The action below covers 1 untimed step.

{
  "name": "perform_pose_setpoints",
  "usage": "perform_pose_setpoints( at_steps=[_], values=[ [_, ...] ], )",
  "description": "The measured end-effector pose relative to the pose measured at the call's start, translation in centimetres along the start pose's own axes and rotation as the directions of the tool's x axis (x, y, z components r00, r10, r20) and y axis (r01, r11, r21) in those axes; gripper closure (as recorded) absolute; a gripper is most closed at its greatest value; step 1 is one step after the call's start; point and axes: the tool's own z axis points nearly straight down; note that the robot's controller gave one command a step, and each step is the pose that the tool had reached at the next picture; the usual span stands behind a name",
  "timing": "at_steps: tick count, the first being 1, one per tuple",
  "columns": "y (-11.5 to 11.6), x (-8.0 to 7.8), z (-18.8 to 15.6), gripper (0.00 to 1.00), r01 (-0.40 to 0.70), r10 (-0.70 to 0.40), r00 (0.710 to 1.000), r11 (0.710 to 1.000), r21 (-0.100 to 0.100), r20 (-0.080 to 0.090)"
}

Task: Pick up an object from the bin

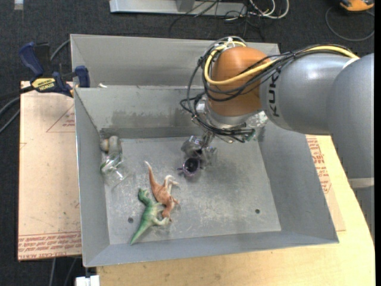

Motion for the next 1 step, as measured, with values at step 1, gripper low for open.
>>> perform_pose_setpoints(
  at_steps=[1],
  values=[
    [0.00,0.00,0.00,1.00,0.000,0.000,1.000,1.000,0.000,0.000]
  ],
)
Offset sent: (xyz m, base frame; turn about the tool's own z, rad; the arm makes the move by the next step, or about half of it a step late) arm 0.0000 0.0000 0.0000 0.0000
